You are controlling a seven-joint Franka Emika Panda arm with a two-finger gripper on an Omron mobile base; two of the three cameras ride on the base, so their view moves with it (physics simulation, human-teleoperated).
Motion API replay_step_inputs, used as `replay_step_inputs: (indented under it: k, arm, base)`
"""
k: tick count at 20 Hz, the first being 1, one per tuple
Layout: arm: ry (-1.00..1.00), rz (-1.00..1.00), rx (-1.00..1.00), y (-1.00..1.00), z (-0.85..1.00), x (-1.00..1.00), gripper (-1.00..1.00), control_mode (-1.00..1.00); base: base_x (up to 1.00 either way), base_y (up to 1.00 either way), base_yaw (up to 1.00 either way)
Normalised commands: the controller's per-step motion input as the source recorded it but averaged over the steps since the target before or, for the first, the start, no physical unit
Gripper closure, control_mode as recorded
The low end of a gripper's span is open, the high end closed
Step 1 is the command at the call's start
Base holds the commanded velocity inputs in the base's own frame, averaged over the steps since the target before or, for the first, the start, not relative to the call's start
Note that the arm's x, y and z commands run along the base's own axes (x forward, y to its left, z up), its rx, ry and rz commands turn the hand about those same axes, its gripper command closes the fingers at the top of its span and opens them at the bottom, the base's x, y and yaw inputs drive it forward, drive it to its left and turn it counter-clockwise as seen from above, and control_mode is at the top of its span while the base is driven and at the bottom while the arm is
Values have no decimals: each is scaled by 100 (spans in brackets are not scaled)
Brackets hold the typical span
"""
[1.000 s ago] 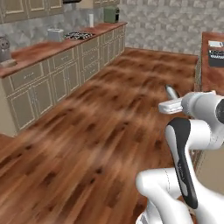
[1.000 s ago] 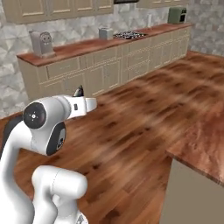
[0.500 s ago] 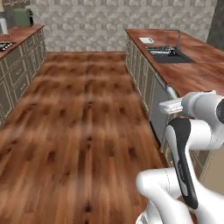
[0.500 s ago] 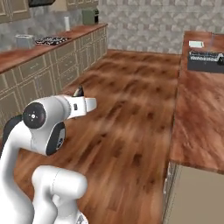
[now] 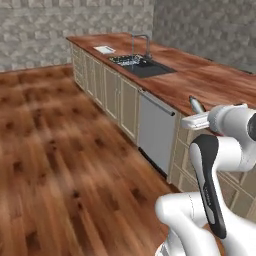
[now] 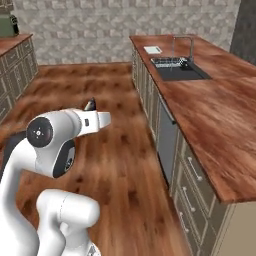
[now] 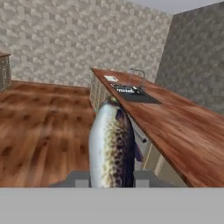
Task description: Take the fish out of the fridge, briefly rinse it in the sink, and place it on the tray next to the sink.
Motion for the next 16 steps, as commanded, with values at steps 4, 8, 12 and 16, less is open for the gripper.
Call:
replay_step_inputs:
  k: [4, 8, 12, 16]
  arm:
    - [0, 0, 0, 0, 0, 0, 100, 100]
    - [0, 0, 0, 0, 0, 0, 100, 100]
    - [0, 0, 0, 0, 0, 0, 100, 100]
    - [0, 0, 0, 0, 0, 0, 100, 100]
  base:
    - [100, 100, -65]
    - [100, 100, -65]
    - [93, 100, -63]
    - [70, 100, -55]
